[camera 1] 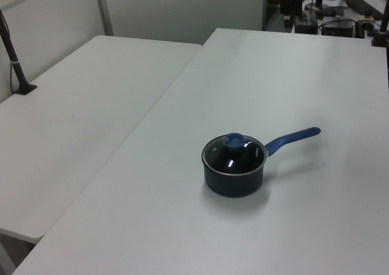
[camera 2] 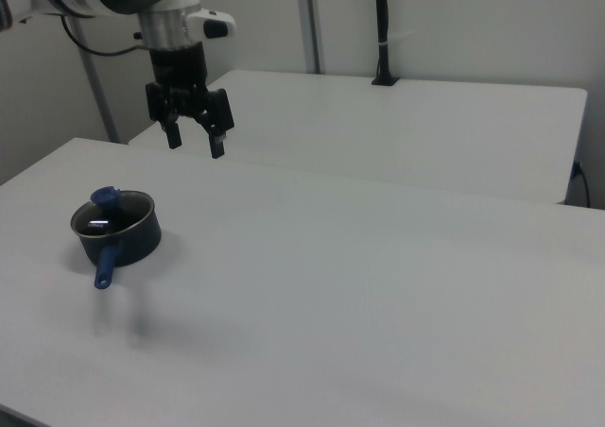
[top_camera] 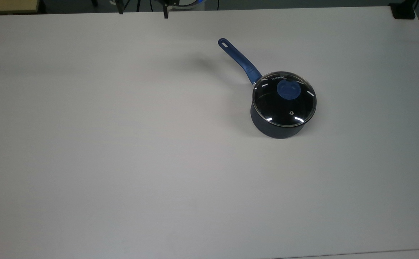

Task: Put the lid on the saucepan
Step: 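Open the gripper, release the knob and raise away from the pan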

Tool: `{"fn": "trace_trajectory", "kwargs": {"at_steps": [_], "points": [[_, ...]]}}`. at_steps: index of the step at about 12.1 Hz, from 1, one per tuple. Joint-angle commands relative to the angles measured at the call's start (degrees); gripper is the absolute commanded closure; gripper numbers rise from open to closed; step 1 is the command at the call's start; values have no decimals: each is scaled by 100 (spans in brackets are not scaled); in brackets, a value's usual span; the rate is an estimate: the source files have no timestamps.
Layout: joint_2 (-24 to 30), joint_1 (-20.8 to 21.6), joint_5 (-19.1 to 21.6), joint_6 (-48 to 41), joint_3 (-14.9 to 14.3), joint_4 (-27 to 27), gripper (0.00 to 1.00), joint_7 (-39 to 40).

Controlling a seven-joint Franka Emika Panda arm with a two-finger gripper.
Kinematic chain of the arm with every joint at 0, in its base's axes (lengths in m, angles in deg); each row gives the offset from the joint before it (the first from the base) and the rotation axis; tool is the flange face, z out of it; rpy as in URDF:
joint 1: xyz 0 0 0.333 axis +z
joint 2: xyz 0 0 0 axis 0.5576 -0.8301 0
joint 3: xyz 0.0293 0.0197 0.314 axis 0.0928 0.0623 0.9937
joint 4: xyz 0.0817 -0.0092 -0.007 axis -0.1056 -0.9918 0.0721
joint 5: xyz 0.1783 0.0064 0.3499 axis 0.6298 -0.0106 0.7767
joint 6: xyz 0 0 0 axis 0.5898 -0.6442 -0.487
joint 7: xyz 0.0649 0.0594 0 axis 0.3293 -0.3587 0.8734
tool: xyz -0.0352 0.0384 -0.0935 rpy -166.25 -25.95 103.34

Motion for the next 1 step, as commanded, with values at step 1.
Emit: {"fn": "trace_trajectory", "kwargs": {"at_steps": [1], "points": [[-98,23,-128,144,-25,-103,0,62]]}}
